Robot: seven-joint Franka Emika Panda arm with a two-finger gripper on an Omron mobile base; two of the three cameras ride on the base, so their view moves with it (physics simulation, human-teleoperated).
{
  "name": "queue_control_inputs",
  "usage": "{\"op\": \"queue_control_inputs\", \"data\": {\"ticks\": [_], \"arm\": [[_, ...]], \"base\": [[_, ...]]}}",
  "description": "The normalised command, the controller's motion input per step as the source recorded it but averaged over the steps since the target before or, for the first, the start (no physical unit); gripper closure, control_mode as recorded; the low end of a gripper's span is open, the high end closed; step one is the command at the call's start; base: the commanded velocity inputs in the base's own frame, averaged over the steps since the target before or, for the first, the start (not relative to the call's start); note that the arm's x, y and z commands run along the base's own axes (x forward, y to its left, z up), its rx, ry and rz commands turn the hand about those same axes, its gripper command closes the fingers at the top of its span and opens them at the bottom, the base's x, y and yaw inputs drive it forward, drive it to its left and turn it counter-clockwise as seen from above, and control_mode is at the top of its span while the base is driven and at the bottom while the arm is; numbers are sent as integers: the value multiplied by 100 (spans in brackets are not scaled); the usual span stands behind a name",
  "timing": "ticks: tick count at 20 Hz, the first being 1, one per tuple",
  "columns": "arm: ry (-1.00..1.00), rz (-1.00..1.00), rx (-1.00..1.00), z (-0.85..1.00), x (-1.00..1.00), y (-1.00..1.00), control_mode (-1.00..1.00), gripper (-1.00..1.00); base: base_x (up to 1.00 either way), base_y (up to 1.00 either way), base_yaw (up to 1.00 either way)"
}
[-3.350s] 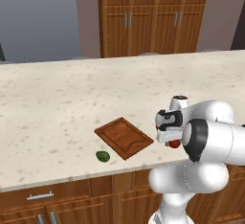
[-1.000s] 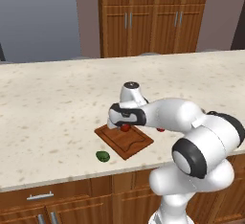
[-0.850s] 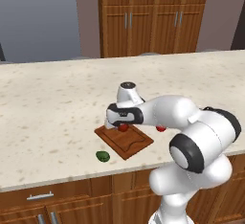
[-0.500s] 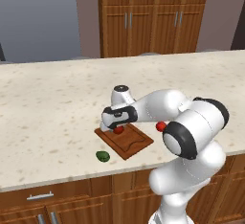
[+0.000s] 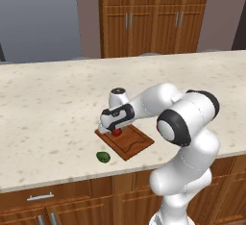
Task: Place the avocado, onion, tomato, and bell pepper on the cutting board.
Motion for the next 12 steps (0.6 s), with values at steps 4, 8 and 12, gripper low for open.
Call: {"op": "queue_control_inputs", "data": {"ticks": [4,8,12], "arm": [[4,0,0,-29,11,0,-100,100],[4,0,0,-31,9,0,-100,100],[4,0,0,-33,2,0,-100,-100]], "base": [[0,0,0],[0,0,0],[0,0,0]]}}
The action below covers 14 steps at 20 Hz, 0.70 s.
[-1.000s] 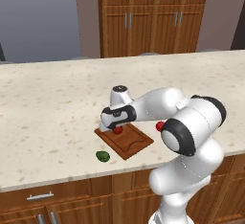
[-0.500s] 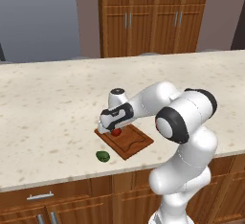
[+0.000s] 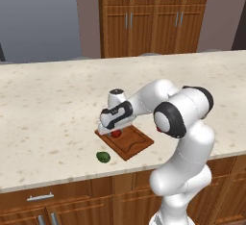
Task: Place the avocado, onion, tomato, and bell pepper on the cutting board.
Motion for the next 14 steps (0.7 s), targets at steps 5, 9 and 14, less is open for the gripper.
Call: {"op": "queue_control_inputs", "data": {"ticks": [5,9,14], "arm": [[1,0,0,-21,0,0,-100,-100],[0,0,0,-12,0,0,-100,-100],[0,0,0,-1,-1,0,-100,-100]], "base": [[0,0,0],[0,0,0],[0,0,0]]}}
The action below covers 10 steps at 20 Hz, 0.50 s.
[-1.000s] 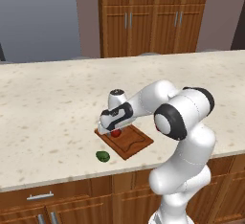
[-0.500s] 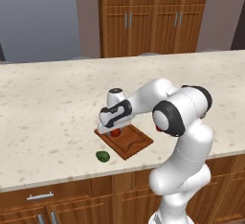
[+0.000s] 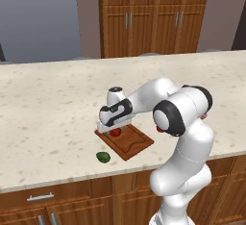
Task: Place the avocado, onion, tomato, and bell pepper on the cutting board.
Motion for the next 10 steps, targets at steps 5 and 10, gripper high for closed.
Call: {"op": "queue_control_inputs", "data": {"ticks": [5,10], "arm": [[0,0,0,0,-5,0,-100,-100],[-8,0,0,15,-19,0,-100,-100]], "base": [[0,0,0],[0,0,0]]}}
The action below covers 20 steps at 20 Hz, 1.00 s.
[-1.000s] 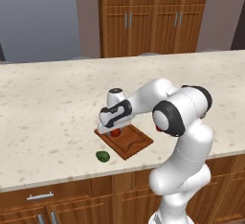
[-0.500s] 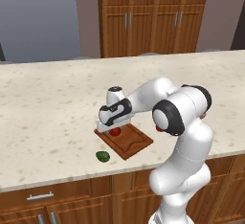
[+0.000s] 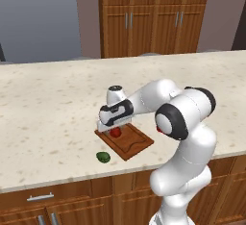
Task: Place the avocado, onion, tomato, and bell pepper on the cutting board.
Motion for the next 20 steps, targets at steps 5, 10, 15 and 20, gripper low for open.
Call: {"op": "queue_control_inputs", "data": {"ticks": [5,10,15,20], "arm": [[-14,0,0,34,-26,0,-100,-100],[-11,-1,0,49,-37,0,-100,-100],[-2,-3,0,52,-48,0,-100,-100],[0,-7,3,48,-56,0,-100,-100]], "base": [[0,0,0],[0,0,0],[0,0,0],[0,0,0]]}}
